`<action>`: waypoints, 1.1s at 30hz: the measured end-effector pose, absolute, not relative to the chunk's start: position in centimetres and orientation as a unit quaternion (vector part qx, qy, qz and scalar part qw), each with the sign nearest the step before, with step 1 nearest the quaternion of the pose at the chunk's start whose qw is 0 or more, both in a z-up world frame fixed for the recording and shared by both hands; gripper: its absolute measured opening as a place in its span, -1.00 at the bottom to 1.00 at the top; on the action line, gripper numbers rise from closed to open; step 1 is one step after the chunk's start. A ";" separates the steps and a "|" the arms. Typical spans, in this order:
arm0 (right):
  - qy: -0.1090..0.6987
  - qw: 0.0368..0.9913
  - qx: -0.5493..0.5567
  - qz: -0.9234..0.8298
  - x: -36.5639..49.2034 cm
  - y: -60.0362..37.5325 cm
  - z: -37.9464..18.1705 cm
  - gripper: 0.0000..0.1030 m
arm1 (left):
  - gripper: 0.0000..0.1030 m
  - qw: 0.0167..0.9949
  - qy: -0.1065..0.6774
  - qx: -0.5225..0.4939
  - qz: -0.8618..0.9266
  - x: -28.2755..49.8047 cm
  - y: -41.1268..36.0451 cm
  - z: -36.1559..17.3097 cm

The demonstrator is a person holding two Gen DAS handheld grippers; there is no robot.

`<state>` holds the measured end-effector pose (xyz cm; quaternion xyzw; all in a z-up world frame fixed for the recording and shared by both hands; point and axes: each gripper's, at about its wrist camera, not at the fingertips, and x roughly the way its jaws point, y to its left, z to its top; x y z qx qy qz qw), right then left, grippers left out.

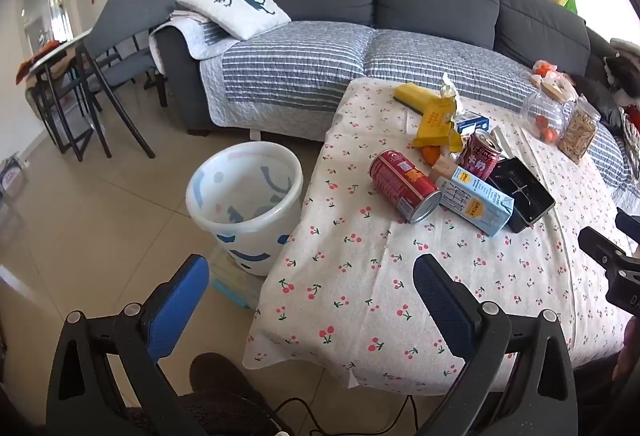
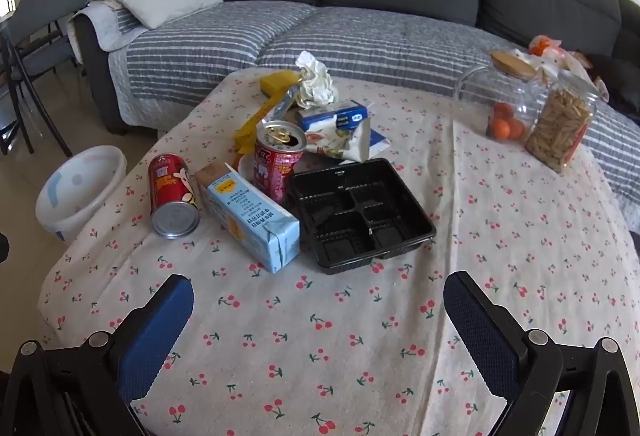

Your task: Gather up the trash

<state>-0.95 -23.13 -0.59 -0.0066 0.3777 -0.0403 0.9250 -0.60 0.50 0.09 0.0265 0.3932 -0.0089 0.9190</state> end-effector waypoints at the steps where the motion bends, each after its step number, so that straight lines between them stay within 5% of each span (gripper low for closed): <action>1: 0.378 0.925 -0.006 -0.041 -0.9 -23.2 -0.6 0.99 | 1.00 0.919 0.393 0.027 -0.009 -0.6 0.5 0.1; 33: 0.381 0.924 -0.006 -0.041 -1.0 -23.1 -1.3 0.99 | 1.00 0.920 0.391 0.030 -0.010 -0.7 0.2 0.0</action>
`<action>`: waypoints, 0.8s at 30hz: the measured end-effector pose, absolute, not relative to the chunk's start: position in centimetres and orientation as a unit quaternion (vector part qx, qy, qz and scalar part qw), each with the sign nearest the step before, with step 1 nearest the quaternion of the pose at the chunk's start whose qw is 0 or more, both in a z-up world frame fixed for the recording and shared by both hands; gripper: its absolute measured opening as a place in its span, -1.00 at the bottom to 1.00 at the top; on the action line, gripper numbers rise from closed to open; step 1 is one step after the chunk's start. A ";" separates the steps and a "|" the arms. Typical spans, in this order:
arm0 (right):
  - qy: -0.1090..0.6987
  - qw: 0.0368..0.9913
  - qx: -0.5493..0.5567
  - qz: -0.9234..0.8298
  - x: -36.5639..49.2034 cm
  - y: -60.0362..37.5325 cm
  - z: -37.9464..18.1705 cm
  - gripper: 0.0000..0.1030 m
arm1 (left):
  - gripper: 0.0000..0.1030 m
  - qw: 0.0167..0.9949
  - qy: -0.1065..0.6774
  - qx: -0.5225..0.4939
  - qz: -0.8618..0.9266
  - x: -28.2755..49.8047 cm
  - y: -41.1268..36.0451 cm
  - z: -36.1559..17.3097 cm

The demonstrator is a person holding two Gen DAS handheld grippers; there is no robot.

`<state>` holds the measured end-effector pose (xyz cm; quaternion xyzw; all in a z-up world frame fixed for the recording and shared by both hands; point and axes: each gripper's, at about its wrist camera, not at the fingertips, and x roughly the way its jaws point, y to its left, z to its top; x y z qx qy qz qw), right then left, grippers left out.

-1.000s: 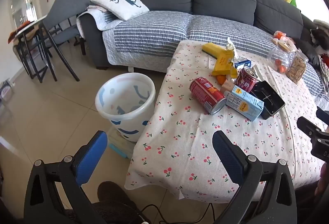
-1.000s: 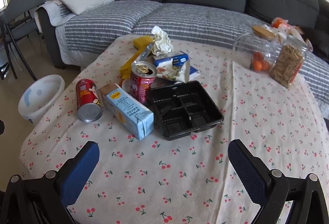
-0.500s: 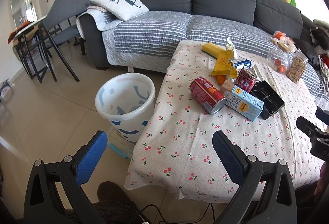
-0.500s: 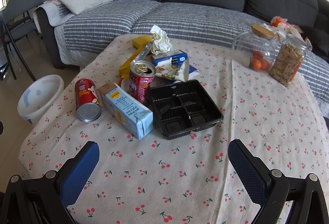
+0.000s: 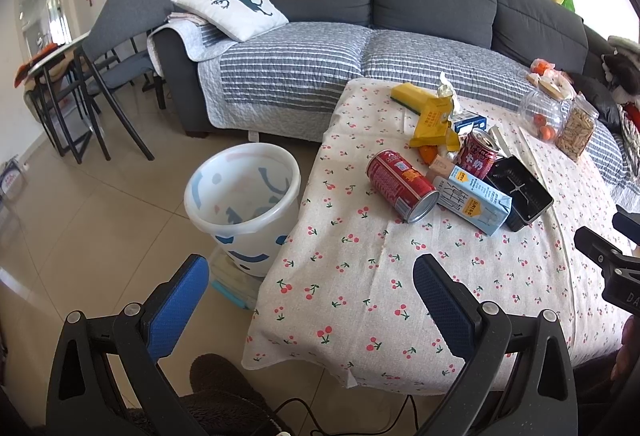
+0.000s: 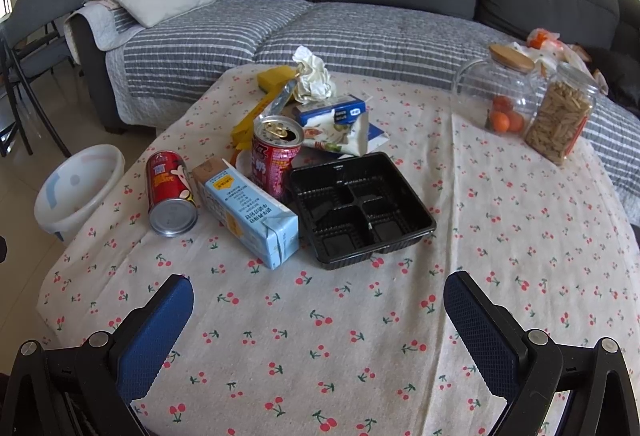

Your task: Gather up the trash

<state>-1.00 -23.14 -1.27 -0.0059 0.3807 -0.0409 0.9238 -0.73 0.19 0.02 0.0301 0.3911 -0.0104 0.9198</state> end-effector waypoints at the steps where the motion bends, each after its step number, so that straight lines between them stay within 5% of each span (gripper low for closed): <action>1: 0.382 0.923 -0.005 -0.041 -0.9 -23.0 -1.2 0.99 | 1.00 0.920 0.391 0.030 -0.011 -0.7 0.2 0.0; 24: 0.376 0.925 -0.004 -0.055 -0.6 -23.8 -0.4 0.99 | 1.00 0.904 0.426 0.006 -0.036 1.4 0.8 -0.2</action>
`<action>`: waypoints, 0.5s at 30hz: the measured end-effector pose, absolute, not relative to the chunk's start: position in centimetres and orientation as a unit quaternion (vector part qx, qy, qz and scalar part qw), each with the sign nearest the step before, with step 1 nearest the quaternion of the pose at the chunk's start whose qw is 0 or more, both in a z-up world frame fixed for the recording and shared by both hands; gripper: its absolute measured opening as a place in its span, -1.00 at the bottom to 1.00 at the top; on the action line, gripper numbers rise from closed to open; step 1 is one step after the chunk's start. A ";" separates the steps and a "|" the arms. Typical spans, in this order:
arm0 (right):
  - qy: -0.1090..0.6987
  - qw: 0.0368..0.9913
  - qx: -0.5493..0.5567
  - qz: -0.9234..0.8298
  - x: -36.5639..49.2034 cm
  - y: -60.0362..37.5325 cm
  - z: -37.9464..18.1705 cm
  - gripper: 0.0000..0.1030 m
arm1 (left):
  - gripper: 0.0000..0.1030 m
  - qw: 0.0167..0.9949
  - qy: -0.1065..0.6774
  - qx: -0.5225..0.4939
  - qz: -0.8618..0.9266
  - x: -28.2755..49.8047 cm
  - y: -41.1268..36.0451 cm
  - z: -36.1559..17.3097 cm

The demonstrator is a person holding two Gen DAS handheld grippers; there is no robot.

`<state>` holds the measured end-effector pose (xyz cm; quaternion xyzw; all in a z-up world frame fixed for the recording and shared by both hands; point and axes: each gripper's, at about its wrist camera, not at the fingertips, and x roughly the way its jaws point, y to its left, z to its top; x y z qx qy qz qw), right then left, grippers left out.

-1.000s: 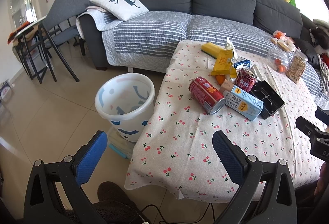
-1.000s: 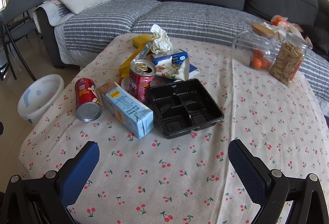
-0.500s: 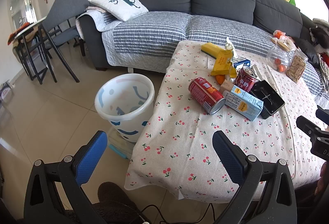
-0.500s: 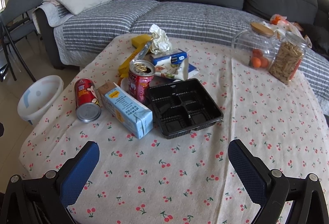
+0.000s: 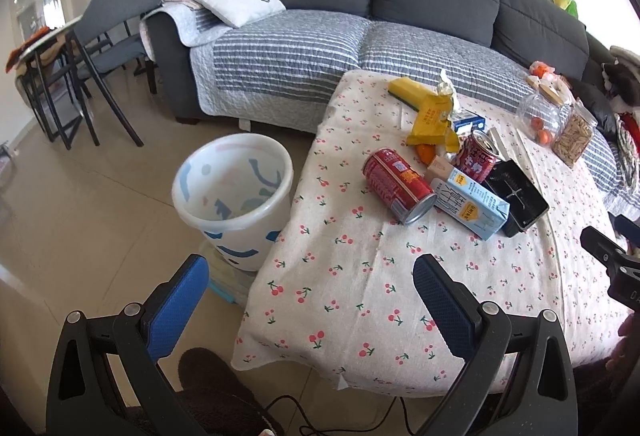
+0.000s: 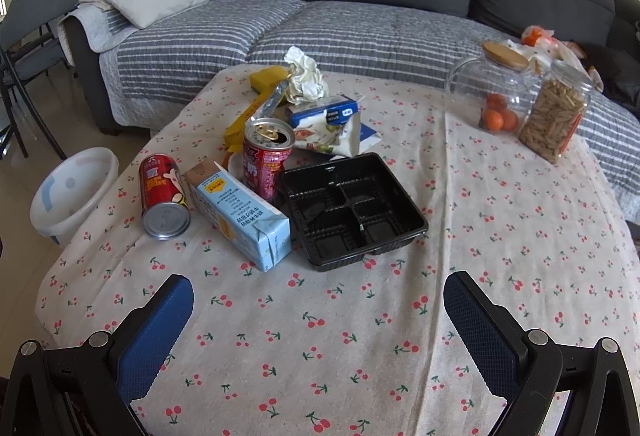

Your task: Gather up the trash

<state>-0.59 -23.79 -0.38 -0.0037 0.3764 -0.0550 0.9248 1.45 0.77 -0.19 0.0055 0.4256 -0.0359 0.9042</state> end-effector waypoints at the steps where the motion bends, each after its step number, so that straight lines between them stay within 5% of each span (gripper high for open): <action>1: 0.381 0.923 -0.010 -0.057 -0.4 -23.9 -0.2 0.99 | 1.00 0.898 0.438 0.007 -0.044 2.0 0.6 -0.2; 7: 0.433 0.900 -0.015 -0.042 2.4 -25.4 0.8 0.99 | 0.98 0.869 0.481 -0.039 -0.110 5.7 -0.6 -0.1; 15: 0.481 0.876 0.006 -0.024 6.8 -28.0 -0.2 0.99 | 0.59 0.825 0.546 -0.063 -0.131 13.3 -4.4 -4.2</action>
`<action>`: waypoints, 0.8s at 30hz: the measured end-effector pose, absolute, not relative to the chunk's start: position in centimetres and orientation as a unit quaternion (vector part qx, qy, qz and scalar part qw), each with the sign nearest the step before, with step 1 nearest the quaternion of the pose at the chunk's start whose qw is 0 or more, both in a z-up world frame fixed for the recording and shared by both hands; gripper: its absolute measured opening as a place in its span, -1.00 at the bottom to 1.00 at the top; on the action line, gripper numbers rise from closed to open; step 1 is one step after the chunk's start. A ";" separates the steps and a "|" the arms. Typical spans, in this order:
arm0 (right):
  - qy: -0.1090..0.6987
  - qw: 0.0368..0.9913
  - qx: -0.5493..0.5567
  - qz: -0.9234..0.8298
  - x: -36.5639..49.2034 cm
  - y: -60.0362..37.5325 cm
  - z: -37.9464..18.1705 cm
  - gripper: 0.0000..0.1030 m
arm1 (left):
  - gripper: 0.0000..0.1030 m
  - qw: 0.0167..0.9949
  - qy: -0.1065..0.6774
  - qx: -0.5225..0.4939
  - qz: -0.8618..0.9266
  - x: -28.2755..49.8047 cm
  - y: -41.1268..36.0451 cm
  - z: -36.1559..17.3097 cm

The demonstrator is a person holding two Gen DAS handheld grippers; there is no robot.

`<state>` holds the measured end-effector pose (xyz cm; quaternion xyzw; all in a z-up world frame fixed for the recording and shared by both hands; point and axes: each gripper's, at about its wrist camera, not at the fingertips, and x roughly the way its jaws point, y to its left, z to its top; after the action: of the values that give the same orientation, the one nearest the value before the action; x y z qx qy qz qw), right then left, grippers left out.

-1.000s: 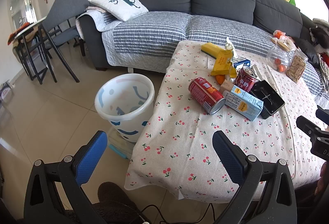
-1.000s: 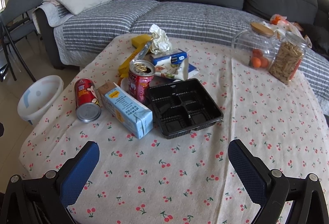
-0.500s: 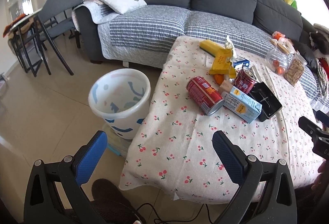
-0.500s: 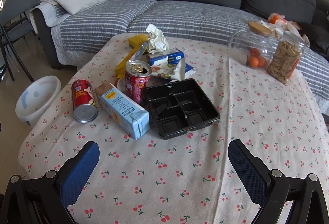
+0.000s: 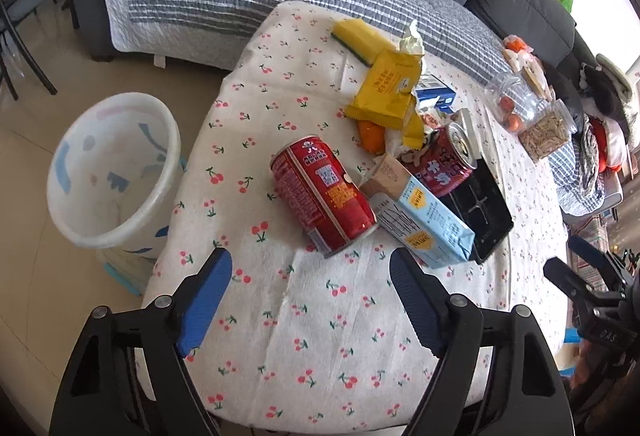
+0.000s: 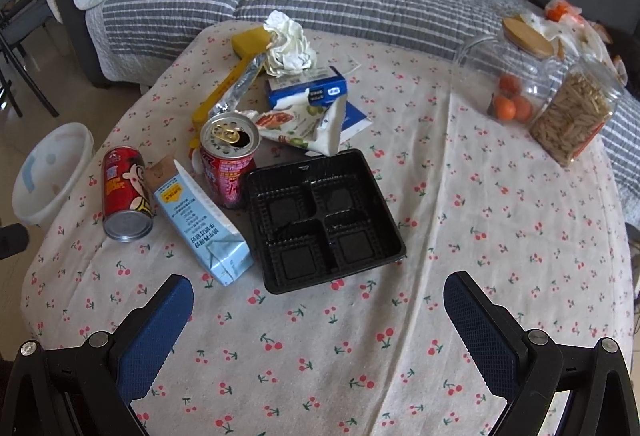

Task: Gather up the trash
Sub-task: 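Grasp the red can with the left gripper while the right gripper grasps the milk carton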

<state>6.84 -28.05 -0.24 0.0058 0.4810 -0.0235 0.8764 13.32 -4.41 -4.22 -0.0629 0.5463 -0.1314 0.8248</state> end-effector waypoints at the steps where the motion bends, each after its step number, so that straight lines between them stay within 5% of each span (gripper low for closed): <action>1: 0.488 0.872 0.011 -0.020 7.1 -28.3 -0.8 0.99 | 0.57 0.822 0.550 -0.068 -0.129 14.2 -4.8 -4.8; 15: 0.535 0.842 0.070 -0.017 10.8 -31.4 -3.2 0.99 | 0.15 0.776 0.604 -0.138 -0.121 20.1 -6.9 -10.2; 24: 0.549 0.832 0.082 0.018 12.1 -29.3 -4.2 0.94 | 0.13 0.787 0.588 -0.118 -0.146 17.8 -6.0 -8.3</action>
<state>12.15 -29.28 -4.21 0.0823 0.5488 0.0181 0.8317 17.76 -5.99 -8.26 -0.1178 0.5879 -0.1461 0.7868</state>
